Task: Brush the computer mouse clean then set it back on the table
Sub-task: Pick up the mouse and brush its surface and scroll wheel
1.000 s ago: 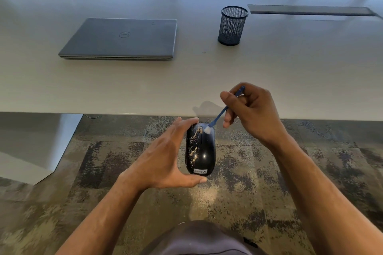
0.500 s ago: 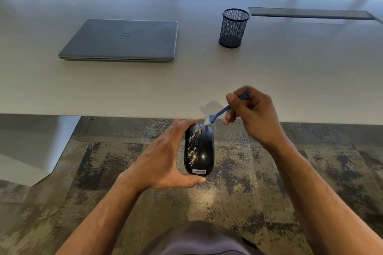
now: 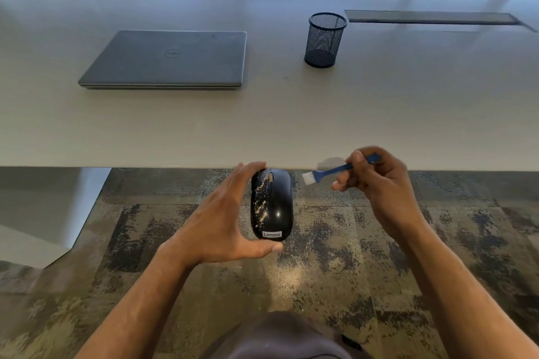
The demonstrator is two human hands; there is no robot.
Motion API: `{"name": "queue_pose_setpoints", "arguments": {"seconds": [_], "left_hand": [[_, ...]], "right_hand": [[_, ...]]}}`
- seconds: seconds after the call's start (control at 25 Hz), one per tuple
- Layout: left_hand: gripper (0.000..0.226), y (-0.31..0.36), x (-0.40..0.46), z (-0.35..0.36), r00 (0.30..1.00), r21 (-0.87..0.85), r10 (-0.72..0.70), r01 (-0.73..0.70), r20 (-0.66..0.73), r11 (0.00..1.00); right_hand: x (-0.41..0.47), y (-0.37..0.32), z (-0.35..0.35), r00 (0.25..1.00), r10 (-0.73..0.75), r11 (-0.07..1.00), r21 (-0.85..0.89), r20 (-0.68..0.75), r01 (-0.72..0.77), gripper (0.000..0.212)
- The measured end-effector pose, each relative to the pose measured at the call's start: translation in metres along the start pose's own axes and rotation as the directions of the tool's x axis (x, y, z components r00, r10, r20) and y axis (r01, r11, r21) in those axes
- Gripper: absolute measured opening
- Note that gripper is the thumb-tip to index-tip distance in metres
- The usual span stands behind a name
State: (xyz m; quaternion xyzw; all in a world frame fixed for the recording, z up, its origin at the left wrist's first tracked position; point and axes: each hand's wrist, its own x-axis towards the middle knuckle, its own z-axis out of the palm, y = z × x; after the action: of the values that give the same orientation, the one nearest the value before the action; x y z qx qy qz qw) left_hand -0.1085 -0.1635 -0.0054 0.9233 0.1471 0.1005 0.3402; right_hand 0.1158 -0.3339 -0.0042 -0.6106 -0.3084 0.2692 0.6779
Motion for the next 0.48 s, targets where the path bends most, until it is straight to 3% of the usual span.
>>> {"name": "queue_pose_setpoints", "arguments": {"seconds": [0.24, 0.48], "left_hand": [[0.119, -0.002, -0.003, -0.004, 1.0, -0.059, -0.011, 0.011, -0.011, 0.998], [0.116, -0.001, -0.006, -0.013, 1.0, -0.085, -0.025, 0.024, -0.008, 0.996]], "right_hand": [[-0.016, 0.003, -0.003, 0.962, -0.14, 0.977, 0.188, 0.234, 0.097, 0.021], [-0.032, 0.013, 0.001, 0.871, -0.172, 0.95, 0.312, 0.461, 0.023, 0.02]]}}
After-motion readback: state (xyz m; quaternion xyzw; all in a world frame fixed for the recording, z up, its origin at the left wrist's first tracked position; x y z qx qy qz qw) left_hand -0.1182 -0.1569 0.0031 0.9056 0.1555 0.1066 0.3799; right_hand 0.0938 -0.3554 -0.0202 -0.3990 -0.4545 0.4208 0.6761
